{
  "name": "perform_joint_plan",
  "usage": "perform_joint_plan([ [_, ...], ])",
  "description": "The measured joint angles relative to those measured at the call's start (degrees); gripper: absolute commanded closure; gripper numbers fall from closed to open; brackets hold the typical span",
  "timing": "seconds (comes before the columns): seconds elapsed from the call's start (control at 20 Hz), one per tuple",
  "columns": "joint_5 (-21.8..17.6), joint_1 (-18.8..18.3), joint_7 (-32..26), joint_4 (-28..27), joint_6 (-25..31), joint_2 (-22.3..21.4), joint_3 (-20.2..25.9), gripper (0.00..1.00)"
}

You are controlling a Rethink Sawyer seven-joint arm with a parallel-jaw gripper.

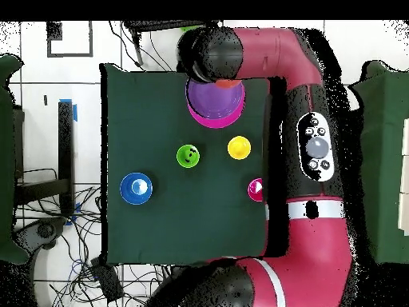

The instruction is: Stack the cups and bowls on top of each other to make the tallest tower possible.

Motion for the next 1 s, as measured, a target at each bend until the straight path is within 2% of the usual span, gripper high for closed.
perform_joint_plan([
  [0.4, -0.44, 1.14, 0.0, -0.96, 0.0, 2.08, -0.36, 1.0],
  [1.0, -0.53, 2.68, 0.0, -0.98, -0.01, 1.69, -0.9, 1.0],
])
